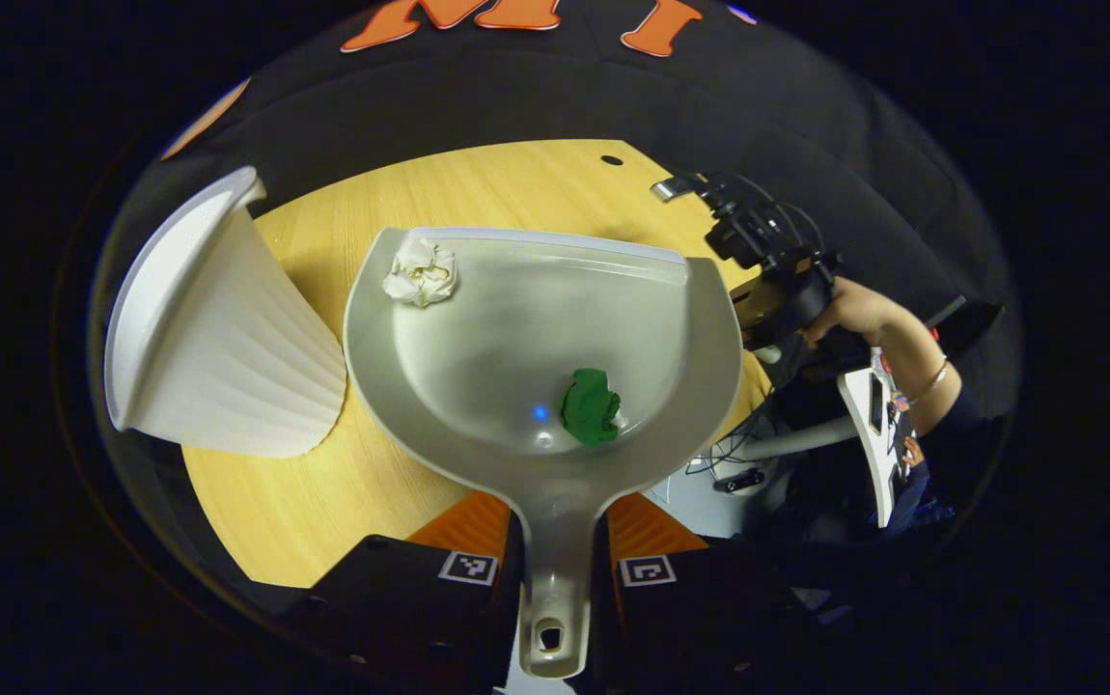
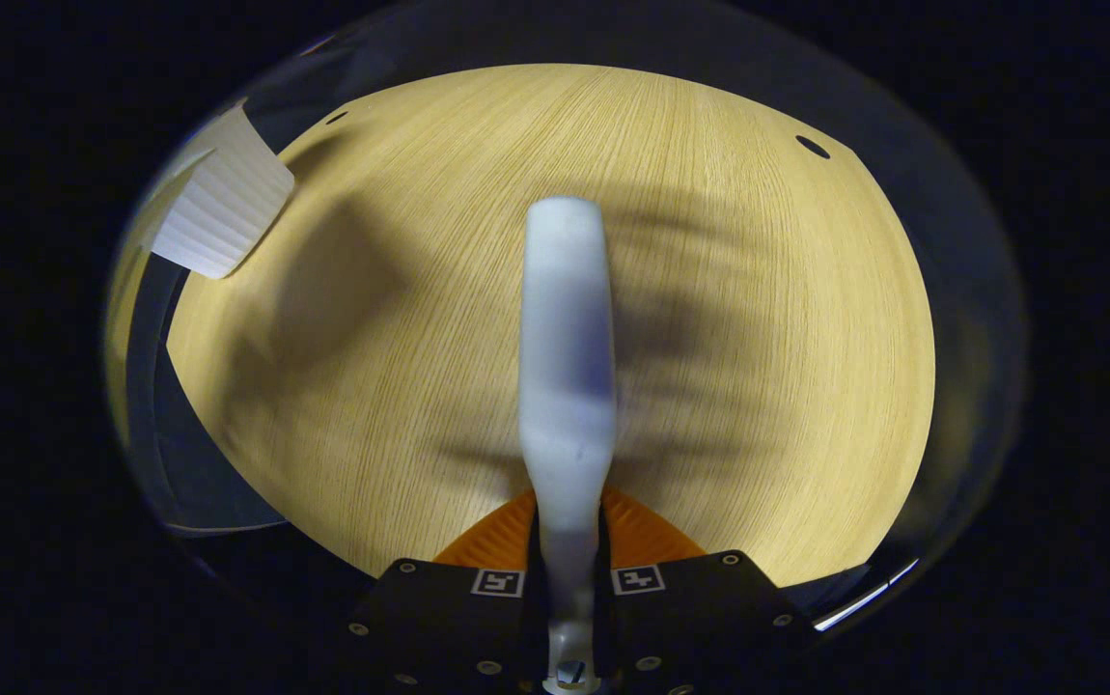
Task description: Pick up the small broom and dustpan from the desktop, sweep the trash into the dustpan with the broom, and then empty the trash into the garbage bin.
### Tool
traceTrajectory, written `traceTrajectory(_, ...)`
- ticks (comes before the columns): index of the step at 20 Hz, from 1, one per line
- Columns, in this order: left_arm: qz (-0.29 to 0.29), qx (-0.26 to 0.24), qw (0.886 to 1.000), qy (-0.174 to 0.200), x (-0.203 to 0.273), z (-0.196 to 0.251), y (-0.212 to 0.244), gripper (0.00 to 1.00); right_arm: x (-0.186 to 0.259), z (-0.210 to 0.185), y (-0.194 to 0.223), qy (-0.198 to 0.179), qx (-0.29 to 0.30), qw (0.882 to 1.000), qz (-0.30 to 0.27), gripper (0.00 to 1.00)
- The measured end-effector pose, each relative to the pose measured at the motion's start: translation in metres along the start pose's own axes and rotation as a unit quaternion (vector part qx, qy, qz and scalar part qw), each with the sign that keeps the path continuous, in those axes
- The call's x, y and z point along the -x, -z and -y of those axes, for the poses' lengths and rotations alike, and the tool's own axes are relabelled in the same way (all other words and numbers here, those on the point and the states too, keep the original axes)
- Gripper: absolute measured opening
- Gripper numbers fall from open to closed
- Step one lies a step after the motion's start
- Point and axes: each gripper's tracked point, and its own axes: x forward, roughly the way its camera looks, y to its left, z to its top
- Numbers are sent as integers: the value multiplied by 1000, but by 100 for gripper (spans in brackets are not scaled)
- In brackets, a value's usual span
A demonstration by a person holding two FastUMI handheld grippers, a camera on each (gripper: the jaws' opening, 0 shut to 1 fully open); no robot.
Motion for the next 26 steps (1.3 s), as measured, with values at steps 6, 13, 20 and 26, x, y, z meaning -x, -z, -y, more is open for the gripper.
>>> traceTrajectory(6, 12, -7, 1000, 16, 89, 4, -54, 32, 0, 2, 2, -15, 3, 1000, 1, 18)
traceTrajectory(13, 17, 42, 996, -79, 160, -96, -74, 32, 2, 2, 0, -22, 16, 1000, -2, 18)
traceTrajectory(20, -38, 81, 979, -182, 204, -232, -24, 32, 5, 3, -4, -26, 24, 999, -8, 18)
traceTrajectory(26, -121, -4, 953, -277, 237, -304, -7, 32, 4, -2, -4, -32, 28, 999, -8, 18)
